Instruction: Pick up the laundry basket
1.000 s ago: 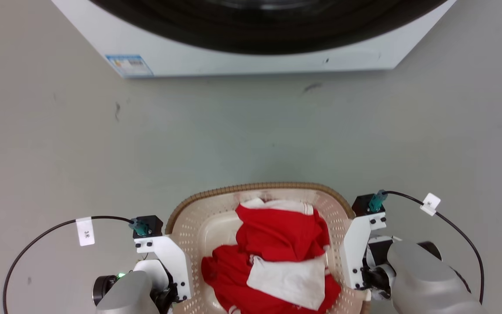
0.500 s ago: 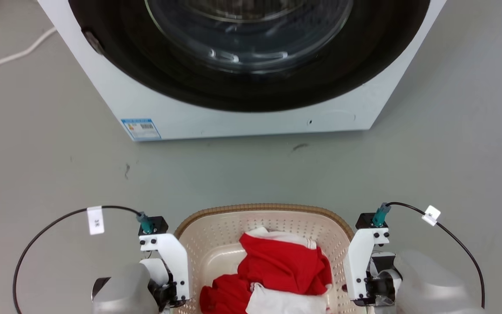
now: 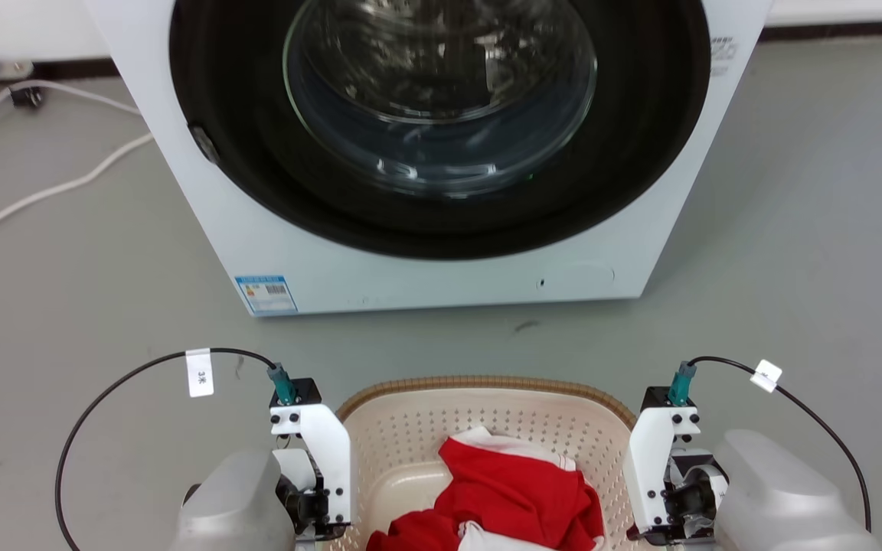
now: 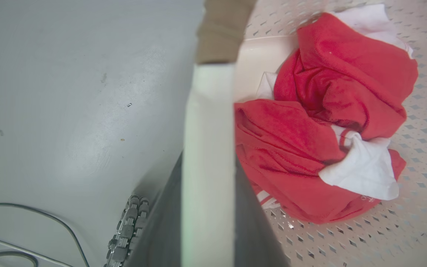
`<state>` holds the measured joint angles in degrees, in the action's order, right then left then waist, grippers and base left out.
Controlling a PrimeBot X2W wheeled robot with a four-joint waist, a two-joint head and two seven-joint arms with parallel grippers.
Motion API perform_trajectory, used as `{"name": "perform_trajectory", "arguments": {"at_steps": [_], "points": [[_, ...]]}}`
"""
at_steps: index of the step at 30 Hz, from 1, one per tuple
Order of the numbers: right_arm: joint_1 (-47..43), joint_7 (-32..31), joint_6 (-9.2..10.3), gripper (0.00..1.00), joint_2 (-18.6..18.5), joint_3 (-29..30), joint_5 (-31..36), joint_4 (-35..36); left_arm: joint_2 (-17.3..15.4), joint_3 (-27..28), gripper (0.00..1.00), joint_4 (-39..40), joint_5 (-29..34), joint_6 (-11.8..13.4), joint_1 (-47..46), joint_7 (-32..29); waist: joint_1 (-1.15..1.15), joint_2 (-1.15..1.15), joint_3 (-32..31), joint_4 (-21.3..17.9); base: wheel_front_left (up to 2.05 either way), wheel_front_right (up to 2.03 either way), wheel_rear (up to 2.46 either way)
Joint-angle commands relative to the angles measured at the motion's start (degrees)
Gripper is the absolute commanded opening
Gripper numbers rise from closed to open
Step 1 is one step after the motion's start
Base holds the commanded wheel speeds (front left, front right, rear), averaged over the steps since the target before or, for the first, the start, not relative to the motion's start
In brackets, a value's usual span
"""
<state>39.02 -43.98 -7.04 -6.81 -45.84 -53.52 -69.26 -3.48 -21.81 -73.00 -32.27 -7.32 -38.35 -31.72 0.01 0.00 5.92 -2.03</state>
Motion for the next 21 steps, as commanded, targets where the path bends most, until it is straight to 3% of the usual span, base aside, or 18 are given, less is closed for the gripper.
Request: {"name": "perform_trajectory", "arguments": {"at_steps": [1,21], "points": [[-0.1,-1.4,-0.82,0.00,0.2,-0.7,-0.4,0.0,0.2,-0.5,0.00,0.2,-0.5,-0.3,0.5,-0.7,-0.01,0.00,-2.6,0.3,0.00,0.00,0.00],[2.3,-2.6,-0.82,0.00,0.1,-2.9,-2.0,0.4,-0.1,-2.7,0.00,-0.5,-1.3,-0.1,-0.9,-2.2,-0.01,0.00,-9.1,1.8,0.00,0.00,0.00]]}}
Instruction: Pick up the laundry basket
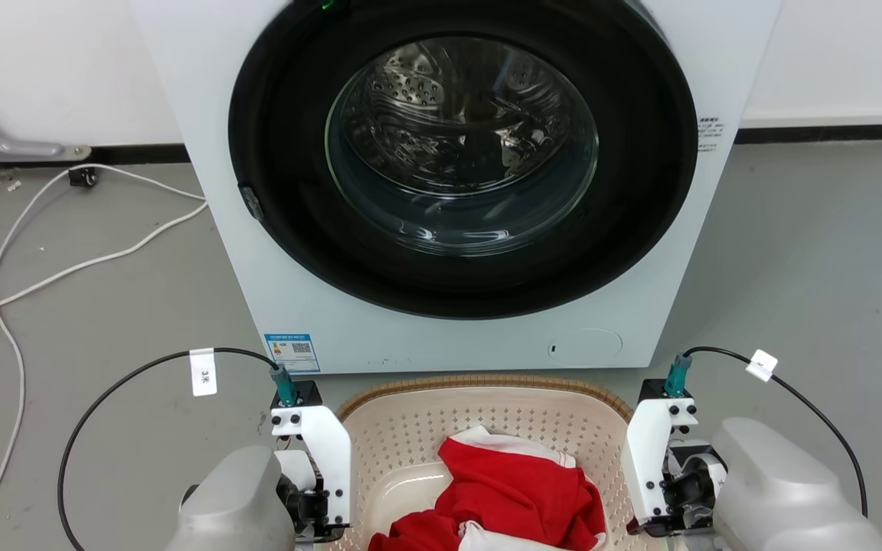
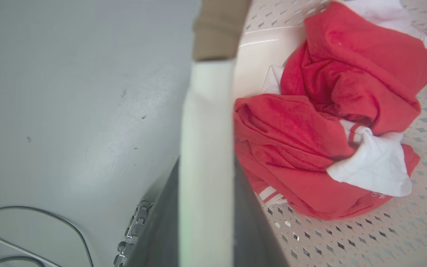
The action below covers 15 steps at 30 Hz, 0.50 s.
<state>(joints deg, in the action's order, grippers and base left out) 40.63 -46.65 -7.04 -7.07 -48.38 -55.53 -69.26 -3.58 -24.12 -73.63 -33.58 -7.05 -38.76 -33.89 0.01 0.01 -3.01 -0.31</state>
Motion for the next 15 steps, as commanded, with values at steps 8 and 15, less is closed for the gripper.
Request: {"name": "perform_trajectory", "arguments": {"at_steps": [8,15], "points": [[0.6,0.9,-0.82,0.00,0.5,-1.0,-0.3,-0.6,0.1,-0.6,0.00,0.0,-0.6,0.2,-0.1,-0.8,-0.01,-0.01,-1.0,0.3,0.00,0.00,0.00],[0.4,1.5,-0.82,0.00,1.0,-1.3,-1.0,-1.0,0.2,-1.0,0.00,-0.1,-0.8,0.3,-0.1,-0.9,-0.01,-0.01,-1.0,0.4,0.00,0.00,0.00]]}}
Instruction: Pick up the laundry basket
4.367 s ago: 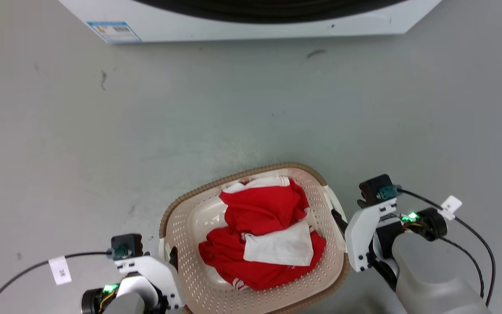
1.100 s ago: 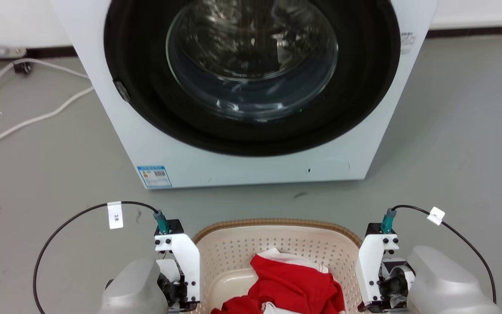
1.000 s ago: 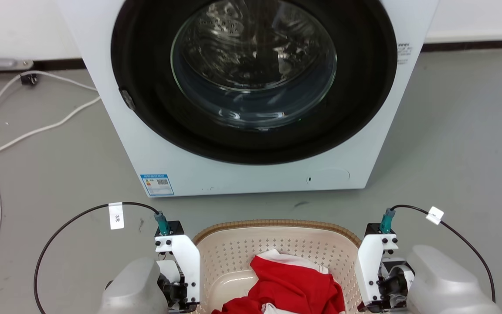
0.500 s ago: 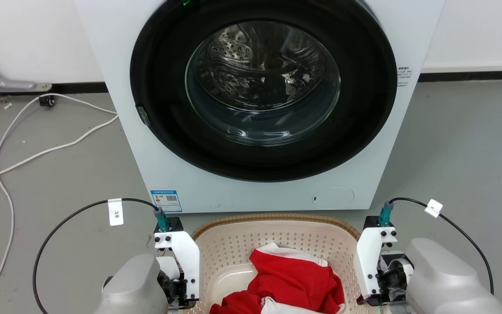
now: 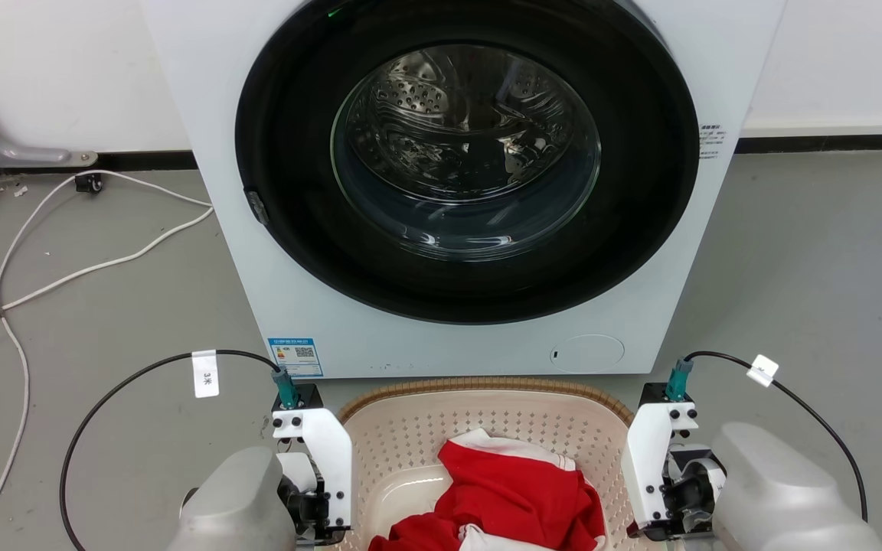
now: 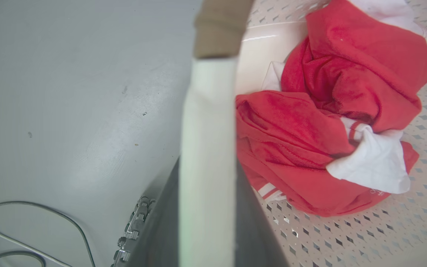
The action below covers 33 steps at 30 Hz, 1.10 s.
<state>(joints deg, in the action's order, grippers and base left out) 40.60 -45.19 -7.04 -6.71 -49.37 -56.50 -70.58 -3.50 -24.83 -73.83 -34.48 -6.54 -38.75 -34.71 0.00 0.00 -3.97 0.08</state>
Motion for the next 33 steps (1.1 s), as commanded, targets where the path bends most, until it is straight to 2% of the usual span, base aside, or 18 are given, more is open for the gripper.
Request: {"name": "perform_trajectory", "arguments": {"at_steps": [1,33], "points": [[0.4,0.0,-0.82,0.00,0.6,-0.3,-0.2,0.2,0.1,-0.4,0.00,0.1,0.1,-0.2,-0.1,0.0,0.00,0.00,0.0,0.0,0.00,0.00,0.00],[0.2,1.7,-0.82,0.00,0.6,-2.1,-2.5,-0.7,0.0,-2.1,0.00,0.0,-1.1,0.0,-0.4,0.5,0.00,0.00,0.5,0.1,0.00,0.00,0.00]]}}
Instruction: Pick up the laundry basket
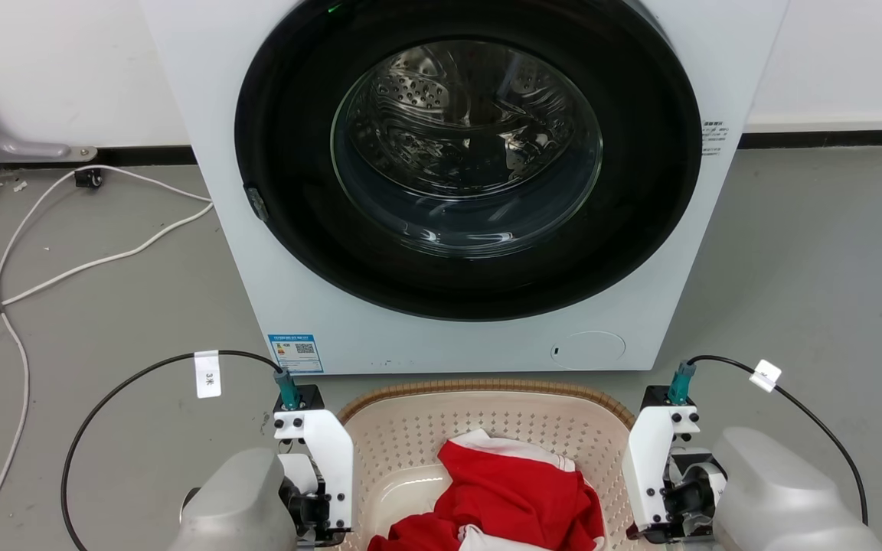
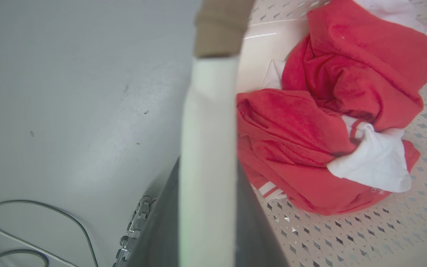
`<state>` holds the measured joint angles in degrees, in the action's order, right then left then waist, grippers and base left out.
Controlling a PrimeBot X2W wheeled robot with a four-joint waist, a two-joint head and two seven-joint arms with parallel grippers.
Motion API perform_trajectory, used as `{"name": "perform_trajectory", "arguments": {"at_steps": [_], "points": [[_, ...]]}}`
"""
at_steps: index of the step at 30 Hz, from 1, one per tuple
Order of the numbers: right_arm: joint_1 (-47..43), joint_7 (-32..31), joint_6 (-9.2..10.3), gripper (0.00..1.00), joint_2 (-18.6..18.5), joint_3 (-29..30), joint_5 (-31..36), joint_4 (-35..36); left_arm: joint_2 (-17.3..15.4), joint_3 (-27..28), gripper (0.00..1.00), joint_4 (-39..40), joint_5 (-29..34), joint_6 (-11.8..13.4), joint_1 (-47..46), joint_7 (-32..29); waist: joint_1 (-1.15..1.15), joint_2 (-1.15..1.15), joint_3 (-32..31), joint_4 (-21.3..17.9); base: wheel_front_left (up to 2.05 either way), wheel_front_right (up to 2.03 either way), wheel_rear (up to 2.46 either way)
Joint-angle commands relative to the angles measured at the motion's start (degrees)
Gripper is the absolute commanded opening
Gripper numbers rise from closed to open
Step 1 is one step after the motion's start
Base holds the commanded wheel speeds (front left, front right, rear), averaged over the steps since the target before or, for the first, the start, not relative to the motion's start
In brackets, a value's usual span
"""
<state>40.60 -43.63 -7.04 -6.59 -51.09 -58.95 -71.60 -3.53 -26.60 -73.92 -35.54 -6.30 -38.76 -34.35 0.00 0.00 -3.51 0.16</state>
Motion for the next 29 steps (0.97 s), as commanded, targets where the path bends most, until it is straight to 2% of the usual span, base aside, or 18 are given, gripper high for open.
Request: {"name": "perform_trajectory", "arguments": {"at_steps": [1,29], "points": [[0.3,0.1,-0.82,0.00,0.5,-0.4,-0.1,0.2,0.0,-0.3,0.00,0.1,-0.1,-0.2,-0.4,0.2,0.00,0.00,0.0,0.0,0.00,0.00,0.00],[0.0,0.6,-0.83,0.00,0.6,-1.8,-1.7,-0.2,0.0,-1.5,0.00,0.1,-1.4,0.0,0.3,0.3,0.00,0.00,0.3,0.0,0.00,0.00,0.00]]}}
